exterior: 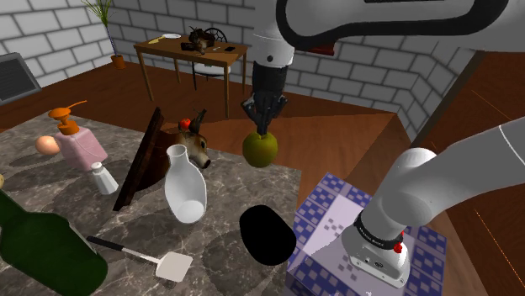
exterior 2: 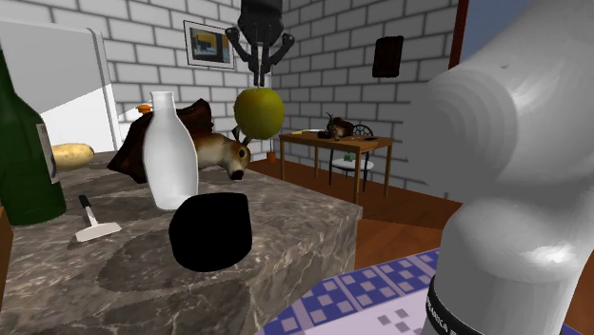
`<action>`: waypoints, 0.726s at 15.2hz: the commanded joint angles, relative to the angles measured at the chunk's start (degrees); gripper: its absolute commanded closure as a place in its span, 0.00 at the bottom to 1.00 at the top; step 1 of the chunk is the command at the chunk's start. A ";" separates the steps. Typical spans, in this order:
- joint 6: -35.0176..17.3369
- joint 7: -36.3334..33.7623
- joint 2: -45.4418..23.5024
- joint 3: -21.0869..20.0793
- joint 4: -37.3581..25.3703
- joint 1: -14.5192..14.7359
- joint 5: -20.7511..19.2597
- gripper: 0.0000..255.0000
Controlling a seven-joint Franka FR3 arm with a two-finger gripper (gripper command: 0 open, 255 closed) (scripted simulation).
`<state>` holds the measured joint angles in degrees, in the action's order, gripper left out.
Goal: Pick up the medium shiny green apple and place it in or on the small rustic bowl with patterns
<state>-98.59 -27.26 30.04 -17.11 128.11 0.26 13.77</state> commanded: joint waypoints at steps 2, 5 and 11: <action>2.86 -2.91 3.74 -1.52 0.35 1.60 1.68 1.00; 5.42 -6.25 6.47 -3.43 -0.17 3.17 3.45 1.00; 10.34 -13.47 10.31 -7.61 -2.94 6.01 7.06 1.00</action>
<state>-89.06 -39.46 39.84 -24.01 125.73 5.84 20.23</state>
